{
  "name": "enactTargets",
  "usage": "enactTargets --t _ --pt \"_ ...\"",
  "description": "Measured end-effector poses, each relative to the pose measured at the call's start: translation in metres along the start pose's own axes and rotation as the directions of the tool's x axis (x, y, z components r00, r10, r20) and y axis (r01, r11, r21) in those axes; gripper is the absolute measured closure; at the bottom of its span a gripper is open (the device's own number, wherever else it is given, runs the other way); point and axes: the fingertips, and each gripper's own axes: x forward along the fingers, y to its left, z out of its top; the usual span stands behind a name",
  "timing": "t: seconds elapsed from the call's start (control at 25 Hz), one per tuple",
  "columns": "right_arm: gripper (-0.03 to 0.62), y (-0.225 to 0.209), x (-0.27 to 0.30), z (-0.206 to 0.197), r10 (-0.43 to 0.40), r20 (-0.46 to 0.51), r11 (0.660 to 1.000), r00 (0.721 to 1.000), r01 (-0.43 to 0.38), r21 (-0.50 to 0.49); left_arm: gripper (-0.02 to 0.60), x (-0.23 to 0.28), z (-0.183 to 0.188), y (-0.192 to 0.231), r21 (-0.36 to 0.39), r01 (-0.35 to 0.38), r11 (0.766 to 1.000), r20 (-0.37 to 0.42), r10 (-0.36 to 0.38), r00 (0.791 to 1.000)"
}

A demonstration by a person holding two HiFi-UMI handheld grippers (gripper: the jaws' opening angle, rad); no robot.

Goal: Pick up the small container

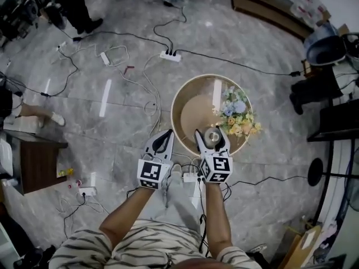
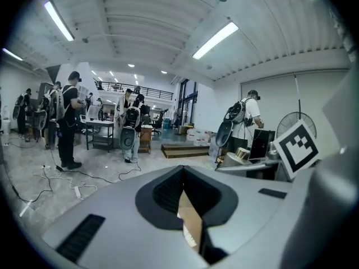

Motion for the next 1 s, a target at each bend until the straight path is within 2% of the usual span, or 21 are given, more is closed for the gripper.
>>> enactTargets --t 0.32,0.68,1.0 --pt "0.244 0.03 -0.05 0.068 0.005 0.071 1.0 0.997 -0.005 -0.003 0.584 -0.037 0.047 -0.013 0.017 0.026 1.0 0.033 -0.026 0.999" --pt "0.244 0.058 -0.096 0.123 0.002 0.11 1.0 0.994 0.0 -0.016 0.584 -0.07 0.096 -0.031 0.044 0.08 0.996 0.08 -0.083 0.993" --pt "0.244 0.076 -0.114 0.161 0.001 0.175 0.999 0.985 0.007 -0.041 0.584 -0.09 0.125 -0.017 0.058 0.076 0.995 0.134 -0.083 0.987"
